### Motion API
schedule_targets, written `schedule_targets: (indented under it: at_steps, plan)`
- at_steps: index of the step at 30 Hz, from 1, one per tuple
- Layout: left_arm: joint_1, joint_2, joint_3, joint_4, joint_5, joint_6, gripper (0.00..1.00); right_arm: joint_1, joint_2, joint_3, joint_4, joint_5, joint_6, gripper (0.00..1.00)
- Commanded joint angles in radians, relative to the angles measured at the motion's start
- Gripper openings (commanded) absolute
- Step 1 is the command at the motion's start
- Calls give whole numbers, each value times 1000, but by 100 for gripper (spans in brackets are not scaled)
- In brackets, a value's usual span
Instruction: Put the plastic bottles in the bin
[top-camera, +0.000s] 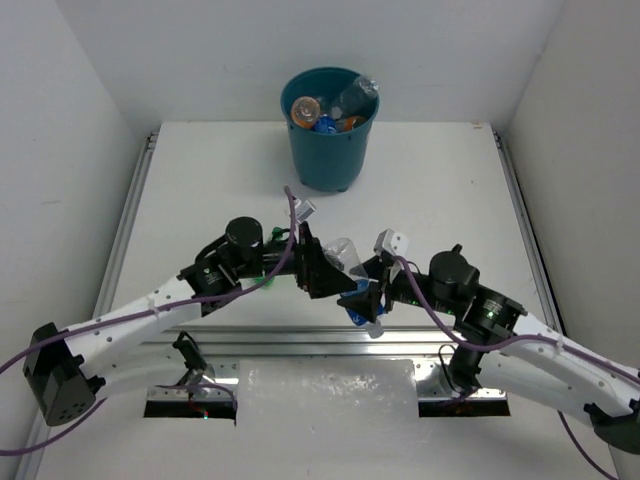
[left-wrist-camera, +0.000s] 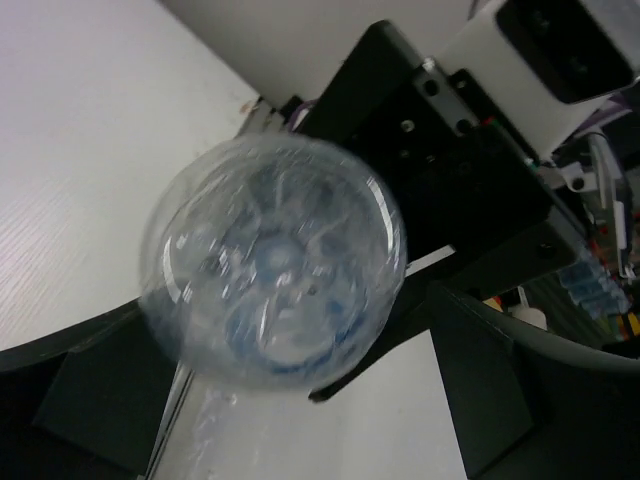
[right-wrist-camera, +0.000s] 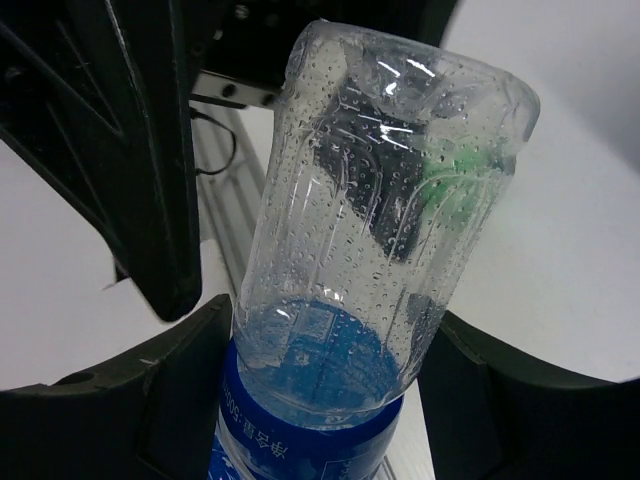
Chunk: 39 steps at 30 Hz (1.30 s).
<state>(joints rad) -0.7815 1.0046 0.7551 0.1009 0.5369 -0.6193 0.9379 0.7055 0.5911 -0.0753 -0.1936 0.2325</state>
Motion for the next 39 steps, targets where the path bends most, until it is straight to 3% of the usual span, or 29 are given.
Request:
schedule_targets:
  at_steps: [1, 4, 6, 7, 8, 10, 12, 13, 14, 16, 17, 20, 24, 26, 30, 33, 35, 38, 39]
  plan:
    - [-65, 40, 84, 175, 31, -11, 100, -2, -24, 61, -55, -113, -76, 15]
    - [-84, 75, 99, 175, 8, -16, 96, -2, -58, 62, -49, -145, -71, 16]
    - [-90, 88, 101, 210, 8, -33, 75, -2, -58, 65, -64, -159, -78, 16]
    - [-94, 100, 108, 220, 5, -37, 52, -2, -57, 67, -67, -153, -79, 16]
    - [-97, 106, 119, 211, -2, -37, 18, -2, -60, 65, -69, -144, -78, 17]
    - [-99, 120, 156, 178, -18, -31, 0, -2, -73, 59, -70, -129, -75, 20]
    - [-99, 123, 179, 122, -72, -13, 0, -2, -109, 52, -66, -93, -64, 41]
    - [-99, 118, 219, 94, -103, -4, 0, -2, -124, 50, -72, -31, -55, 78]
    - [-98, 117, 251, 7, -226, 19, 0, -2, -141, 53, -99, 26, -42, 99]
    - [-94, 127, 401, -187, -404, 47, 0, -2, -202, 75, -156, 240, -12, 99]
    - [-91, 137, 464, -228, -560, 71, 0, -2, -224, 84, -228, 306, 2, 99]
    - [-62, 210, 711, -317, -777, 136, 0, -2, -299, 163, -401, 504, 79, 99]
    - [-32, 420, 1055, -313, -1000, 327, 0, -4, -374, 242, -561, 588, 142, 99]
    - [-7, 510, 1151, -253, -1131, 466, 0, -4, -412, 272, -607, 580, 154, 99]
    - [98, 823, 1485, -202, -1163, 613, 0, -4, -442, 306, -656, 554, 166, 99]
    - [128, 1010, 1695, -166, -1183, 714, 8, -4, -445, 335, -690, 556, 177, 99]
    - [136, 1083, 1731, -129, -1175, 757, 13, -2, -449, 355, -711, 539, 185, 99]
    - [148, 1106, 1669, -8, -1161, 774, 20, -4, -465, 345, -695, 502, 192, 99]
    - [149, 1126, 1667, 6, -1157, 776, 29, -4, -474, 340, -689, 494, 191, 99]
